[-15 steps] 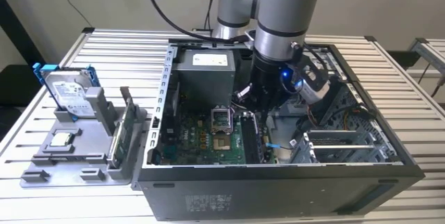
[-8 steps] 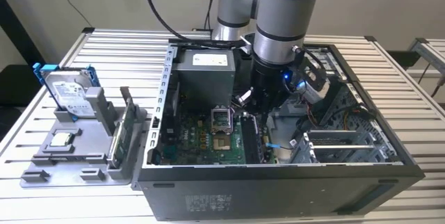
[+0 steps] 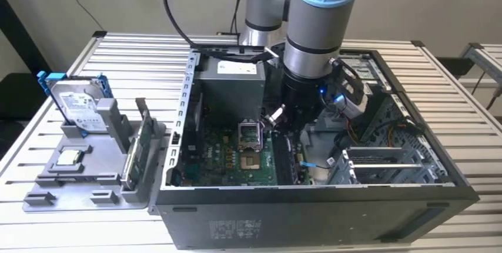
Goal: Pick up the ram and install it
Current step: 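Press down the ram until it locks into place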
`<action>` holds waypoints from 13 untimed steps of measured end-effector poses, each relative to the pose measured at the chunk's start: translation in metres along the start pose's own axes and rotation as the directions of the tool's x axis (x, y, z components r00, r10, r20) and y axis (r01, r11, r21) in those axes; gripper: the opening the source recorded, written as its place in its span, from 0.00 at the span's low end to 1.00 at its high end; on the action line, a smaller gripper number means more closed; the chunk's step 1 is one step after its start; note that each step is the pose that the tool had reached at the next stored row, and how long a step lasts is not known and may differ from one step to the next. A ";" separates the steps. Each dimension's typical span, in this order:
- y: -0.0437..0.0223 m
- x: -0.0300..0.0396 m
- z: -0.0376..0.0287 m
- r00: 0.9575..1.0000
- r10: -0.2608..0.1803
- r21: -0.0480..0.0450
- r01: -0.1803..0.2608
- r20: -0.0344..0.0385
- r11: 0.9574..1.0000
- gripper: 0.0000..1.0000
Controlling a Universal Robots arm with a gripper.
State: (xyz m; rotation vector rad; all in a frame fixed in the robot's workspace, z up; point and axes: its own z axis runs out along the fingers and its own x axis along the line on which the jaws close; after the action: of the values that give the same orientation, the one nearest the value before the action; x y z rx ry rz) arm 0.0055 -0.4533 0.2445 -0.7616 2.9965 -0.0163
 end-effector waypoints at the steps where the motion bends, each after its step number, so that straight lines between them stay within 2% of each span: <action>1: 0.0000 0.0001 0.0006 1.000 -0.016 -0.001 0.016 -0.001 1.000 0.11; 4: 0.0002 0.0005 0.0023 0.999 -0.053 -0.005 0.053 -0.003 0.999 0.11; 8: 0.0004 0.0007 0.0026 0.996 -0.085 -0.009 0.085 -0.023 0.996 0.11; 11: 0.0004 0.0010 0.0020 0.993 -0.112 -0.009 0.112 -0.023 0.994 0.11; 13: 0.0004 0.0007 -0.0015 0.993 -0.118 -0.009 0.118 -0.023 0.993 0.11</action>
State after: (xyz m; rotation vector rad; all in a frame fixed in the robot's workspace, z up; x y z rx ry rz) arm 0.0046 -0.4533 0.2460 -0.9454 2.9703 -0.0182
